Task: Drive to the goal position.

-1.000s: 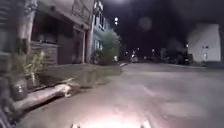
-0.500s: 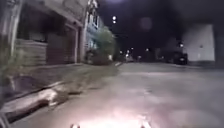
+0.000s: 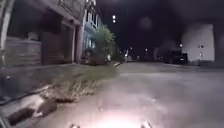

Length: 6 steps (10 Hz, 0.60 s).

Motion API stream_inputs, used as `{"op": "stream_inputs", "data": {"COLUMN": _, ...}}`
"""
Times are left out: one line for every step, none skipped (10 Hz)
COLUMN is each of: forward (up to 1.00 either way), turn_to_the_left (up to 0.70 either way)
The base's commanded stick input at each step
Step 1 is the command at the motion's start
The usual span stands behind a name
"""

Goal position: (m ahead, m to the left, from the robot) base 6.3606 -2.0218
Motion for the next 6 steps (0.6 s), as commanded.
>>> {"op": "stream_inputs", "data": {"forward": 0.70, "turn_to_the_left": 0.00}}
{"op": "stream_inputs", "data": {"forward": 0.70, "turn_to_the_left": 0.00}}
{"op": "stream_inputs", "data": {"forward": 0.70, "turn_to_the_left": 0.00}}
{"op": "stream_inputs", "data": {"forward": 0.70, "turn_to_the_left": -0.08}}
{"op": "stream_inputs", "data": {"forward": 0.70, "turn_to_the_left": -0.35}}
{"op": "stream_inputs", "data": {"forward": 0.70, "turn_to_the_left": -0.29}}
